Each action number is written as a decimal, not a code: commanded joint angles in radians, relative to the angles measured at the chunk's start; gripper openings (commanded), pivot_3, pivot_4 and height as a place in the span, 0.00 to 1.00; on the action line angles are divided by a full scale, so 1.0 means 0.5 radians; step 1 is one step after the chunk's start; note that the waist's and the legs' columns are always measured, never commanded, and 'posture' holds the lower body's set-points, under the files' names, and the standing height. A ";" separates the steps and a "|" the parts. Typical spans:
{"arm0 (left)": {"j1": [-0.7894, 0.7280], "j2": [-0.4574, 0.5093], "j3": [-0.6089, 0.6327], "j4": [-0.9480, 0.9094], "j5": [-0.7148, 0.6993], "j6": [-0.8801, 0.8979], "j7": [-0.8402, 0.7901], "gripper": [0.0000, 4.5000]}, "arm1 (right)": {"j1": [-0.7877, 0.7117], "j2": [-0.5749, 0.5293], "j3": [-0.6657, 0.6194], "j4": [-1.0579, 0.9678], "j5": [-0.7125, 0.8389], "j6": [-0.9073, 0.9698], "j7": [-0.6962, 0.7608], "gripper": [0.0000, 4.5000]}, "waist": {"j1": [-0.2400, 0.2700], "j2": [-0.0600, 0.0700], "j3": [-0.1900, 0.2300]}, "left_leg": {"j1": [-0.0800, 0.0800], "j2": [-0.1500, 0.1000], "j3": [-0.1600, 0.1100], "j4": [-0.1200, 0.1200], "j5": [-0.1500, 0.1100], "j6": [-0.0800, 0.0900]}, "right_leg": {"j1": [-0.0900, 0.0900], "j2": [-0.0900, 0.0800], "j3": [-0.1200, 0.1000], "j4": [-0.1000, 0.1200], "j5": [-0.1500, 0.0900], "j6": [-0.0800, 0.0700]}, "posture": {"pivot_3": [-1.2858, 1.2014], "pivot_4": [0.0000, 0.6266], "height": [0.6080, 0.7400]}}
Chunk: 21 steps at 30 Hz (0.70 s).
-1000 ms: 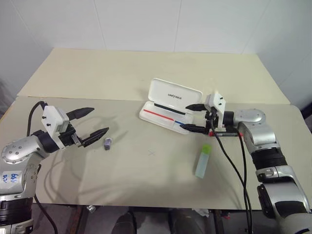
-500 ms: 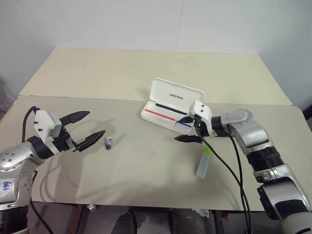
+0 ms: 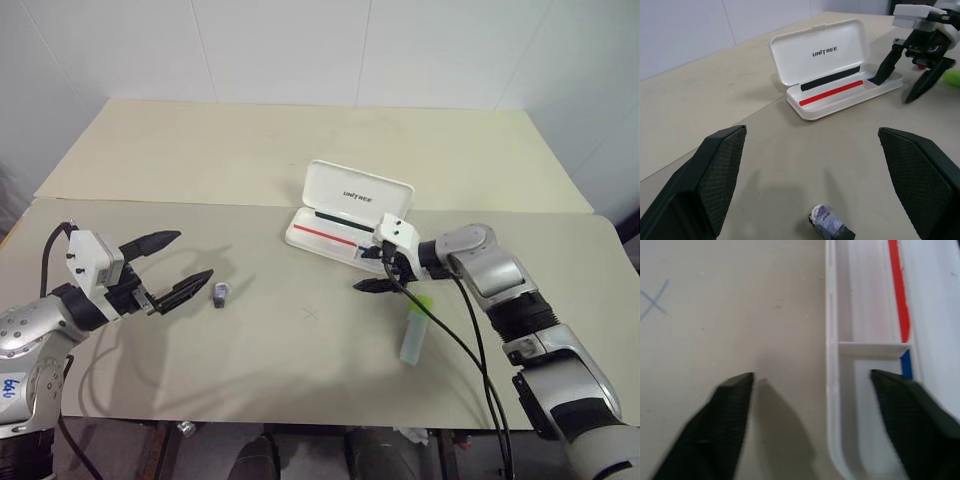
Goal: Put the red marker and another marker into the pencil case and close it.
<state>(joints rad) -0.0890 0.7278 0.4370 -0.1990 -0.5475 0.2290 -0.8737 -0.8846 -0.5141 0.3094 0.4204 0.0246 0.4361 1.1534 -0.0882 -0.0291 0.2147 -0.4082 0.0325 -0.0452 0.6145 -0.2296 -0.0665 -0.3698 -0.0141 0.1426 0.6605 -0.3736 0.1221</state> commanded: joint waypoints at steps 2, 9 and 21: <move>0.024 0.029 0.088 -0.099 -0.038 -0.009 0.023 1.00 | -0.038 0.016 0.002 -0.002 -0.020 -0.012 0.003 0.46 | 0.001 0.000 0.000 | 0.000 0.000 0.000 0.000 0.000 0.000 | 0.000 0.000 0.000 -0.001 0.000 0.000 | 0.52 0.24 1.00; 0.039 0.019 0.094 -0.121 -0.039 -0.002 0.038 1.00 | -0.017 0.016 -0.044 -0.046 0.013 -0.058 0.031 0.01 | -0.004 0.000 0.000 | 0.000 0.000 0.000 0.000 0.000 0.000 | 0.000 0.001 0.000 0.000 0.000 0.000 | 0.52 0.24 1.00; 0.083 -0.017 0.098 -0.153 -0.054 -0.010 0.073 1.00 | 0.190 0.029 -0.310 -0.424 0.402 -0.347 0.190 0.01 | -0.009 0.000 0.000 | -0.001 0.000 0.001 -0.001 -0.001 -0.001 | -0.001 0.002 0.000 0.000 0.000 0.000 | 0.52 0.24 1.00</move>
<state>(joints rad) -0.0557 0.7201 0.4549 -0.2376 -0.5489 0.2309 -0.8427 -0.7886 -0.4857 0.2086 0.2807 0.1769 0.2865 1.2282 -0.0925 -0.0292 0.2147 -0.4088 0.0328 -0.0450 0.6138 -0.2299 -0.0669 -0.3702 -0.0134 0.1425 0.6602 -0.3737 0.1219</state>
